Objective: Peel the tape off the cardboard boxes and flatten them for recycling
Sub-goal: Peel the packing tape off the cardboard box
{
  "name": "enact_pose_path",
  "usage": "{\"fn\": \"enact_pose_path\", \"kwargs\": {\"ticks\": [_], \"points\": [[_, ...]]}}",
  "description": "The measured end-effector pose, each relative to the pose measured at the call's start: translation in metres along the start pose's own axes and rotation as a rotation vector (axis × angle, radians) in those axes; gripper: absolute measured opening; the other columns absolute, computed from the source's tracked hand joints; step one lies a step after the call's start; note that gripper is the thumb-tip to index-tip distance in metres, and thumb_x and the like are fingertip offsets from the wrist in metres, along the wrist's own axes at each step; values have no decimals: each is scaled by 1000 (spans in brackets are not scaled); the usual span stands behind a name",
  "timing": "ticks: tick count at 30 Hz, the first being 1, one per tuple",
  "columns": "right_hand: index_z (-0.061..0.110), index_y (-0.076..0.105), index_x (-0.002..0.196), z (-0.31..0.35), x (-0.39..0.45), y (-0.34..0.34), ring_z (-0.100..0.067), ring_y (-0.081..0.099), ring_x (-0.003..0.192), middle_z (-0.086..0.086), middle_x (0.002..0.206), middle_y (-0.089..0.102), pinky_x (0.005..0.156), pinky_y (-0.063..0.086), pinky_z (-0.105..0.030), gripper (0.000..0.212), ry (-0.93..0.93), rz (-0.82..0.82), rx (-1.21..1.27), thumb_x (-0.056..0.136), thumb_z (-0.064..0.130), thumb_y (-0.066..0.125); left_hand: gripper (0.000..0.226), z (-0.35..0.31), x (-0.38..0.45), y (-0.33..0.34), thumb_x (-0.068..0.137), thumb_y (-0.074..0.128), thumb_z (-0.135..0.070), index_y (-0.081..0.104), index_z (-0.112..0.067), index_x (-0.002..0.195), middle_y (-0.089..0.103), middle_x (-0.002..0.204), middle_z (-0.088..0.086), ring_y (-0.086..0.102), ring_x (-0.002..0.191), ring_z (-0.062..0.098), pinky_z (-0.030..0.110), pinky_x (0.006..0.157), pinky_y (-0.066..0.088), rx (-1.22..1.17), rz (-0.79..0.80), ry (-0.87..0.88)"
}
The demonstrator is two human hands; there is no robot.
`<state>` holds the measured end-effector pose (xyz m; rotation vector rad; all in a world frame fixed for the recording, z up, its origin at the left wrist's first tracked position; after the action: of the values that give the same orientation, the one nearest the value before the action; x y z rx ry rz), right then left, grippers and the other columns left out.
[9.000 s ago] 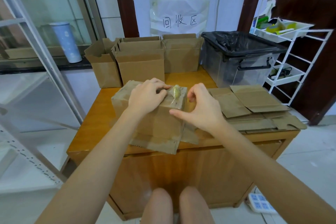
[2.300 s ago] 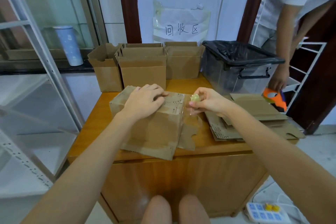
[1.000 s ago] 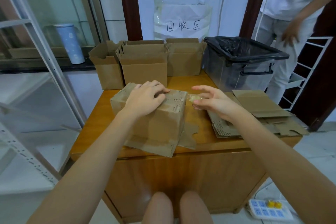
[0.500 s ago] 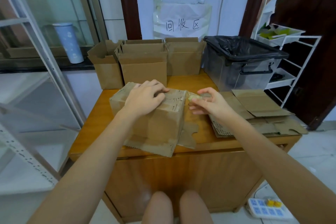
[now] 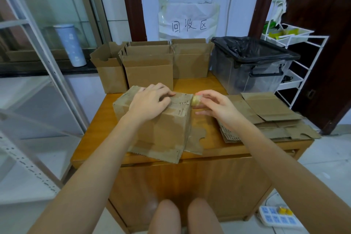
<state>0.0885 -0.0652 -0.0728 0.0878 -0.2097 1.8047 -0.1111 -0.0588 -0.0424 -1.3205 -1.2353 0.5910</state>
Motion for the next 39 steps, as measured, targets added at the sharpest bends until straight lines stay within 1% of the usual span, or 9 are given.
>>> {"fn": "enact_pose_path", "kwargs": {"ticks": [3, 7, 12, 16, 21, 27, 32, 36, 39], "points": [[15, 59, 110, 3, 0, 5, -18, 67, 99, -9, 119, 61, 78, 56, -27, 18, -46, -1, -77, 93, 16, 59, 33, -1, -1, -1, 97, 38, -30, 58, -31, 123, 52, 128, -12, 44, 115, 9, 34, 97, 31, 0, -6, -1], [19, 59, 104, 2, 7, 7, -20, 66, 97, -3, 114, 62, 85, 56, -32, 21, -45, -84, -228, 86, 23, 68, 33, 0, 0, 0, 97, 37, -30, 58, -31, 123, 52, 128, -12, 44, 115, 9, 34, 98, 31, 8, -4, -5], [19, 50, 115, -4, 20, 3, -22, 66, 96, -10, 108, 64, 83, 56, -33, 48, 51, -102, -157, 76, 20, 79, 34, 0, -1, -1, 97, 36, -31, 58, -30, 124, 52, 129, -12, 44, 116, 10, 33, 99, 30, 5, 6, 3], [13, 63, 102, -6, 35, -1, -22, 65, 95, -20, 109, 65, 81, 55, -29, 34, 93, -63, -127, 74, 18, 80, 35, 0, 0, -1, 98, 36, -31, 58, -31, 125, 51, 130, -12, 43, 117, 9, 32, 97, 28, 4, 17, 5], [0, 63, 107, -18, 41, -2, -25, 67, 100, -18, 111, 67, 76, 58, -27, 34, 171, -92, 62, 77, 11, 75, 36, 0, 0, -1, 98, 35, -31, 58, -30, 126, 51, 130, -11, 43, 117, 9, 31, 97, 28, 5, 13, 6], [8, 61, 119, -29, 40, 0, -18, 68, 101, -12, 113, 68, 80, 57, -26, 38, 187, -111, 152, 84, 21, 69, 35, 1, 1, 0, 97, 36, -30, 58, -31, 125, 52, 129, -12, 44, 116, 9, 31, 97, 28, 2, 1, 5], [10, 53, 132, -31, 41, 7, -19, 58, 116, -7, 123, 61, 96, 50, -32, 42, 208, -32, 152, 95, 28, 55, 34, 0, 0, -1, 97, 37, -31, 58, -32, 124, 52, 129, -12, 44, 116, 9, 32, 97, 28, 3, -2, 1], [6, 50, 133, -28, 38, 8, -23, 55, 119, -10, 126, 58, 98, 48, -36, 43, 244, 45, 258, 102, 32, 35, 33, 0, 0, -1, 97, 37, -30, 58, -32, 123, 52, 128, -13, 44, 115, 8, 30, 95, 27, -8, -9, -3], [5, 54, 127, -28, 32, 3, -24, 58, 116, -13, 125, 61, 95, 50, -35, 32, 236, 12, 270, 101, 18, 41, 34, 0, 0, 0, 97, 37, -30, 59, -31, 123, 52, 128, -12, 44, 115, 9, 30, 95, 28, -6, -9, -3]]}}
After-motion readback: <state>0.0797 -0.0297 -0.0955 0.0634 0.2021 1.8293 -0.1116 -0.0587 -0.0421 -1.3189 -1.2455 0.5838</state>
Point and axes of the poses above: each hand's wrist, its own x-axis towards the middle knuckle, its own y-axis out of the palm, z = x × y, the point moved 5 cm from there along x, towards the middle knuckle
